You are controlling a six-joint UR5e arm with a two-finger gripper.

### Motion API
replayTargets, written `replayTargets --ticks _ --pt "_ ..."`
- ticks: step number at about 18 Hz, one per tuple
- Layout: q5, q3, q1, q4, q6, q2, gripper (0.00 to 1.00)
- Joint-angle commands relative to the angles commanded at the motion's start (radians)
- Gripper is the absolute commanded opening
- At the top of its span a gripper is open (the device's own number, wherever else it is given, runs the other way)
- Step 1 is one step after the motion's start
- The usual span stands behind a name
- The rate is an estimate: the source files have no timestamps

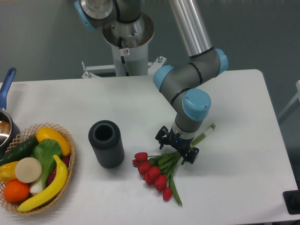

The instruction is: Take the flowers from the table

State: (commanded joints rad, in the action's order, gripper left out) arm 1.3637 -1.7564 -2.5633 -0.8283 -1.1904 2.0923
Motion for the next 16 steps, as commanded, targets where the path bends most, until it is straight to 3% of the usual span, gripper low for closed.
replayTargets --ticks 3,9,12,14,16 --pt "0.002 0.000 0.000 0.000 -0.003 0.000 1.00" --pt "0.002 0.000 0.000 0.000 0.000 0.003 0.84" --pt "0.002 0.002 0.000 0.000 -0.002 0.003 0.83" --pt "0.002 0.002 0.000 0.000 0.000 0.000 0.72" --pt "0.002 0.000 0.000 0.000 0.000 0.000 0.69"
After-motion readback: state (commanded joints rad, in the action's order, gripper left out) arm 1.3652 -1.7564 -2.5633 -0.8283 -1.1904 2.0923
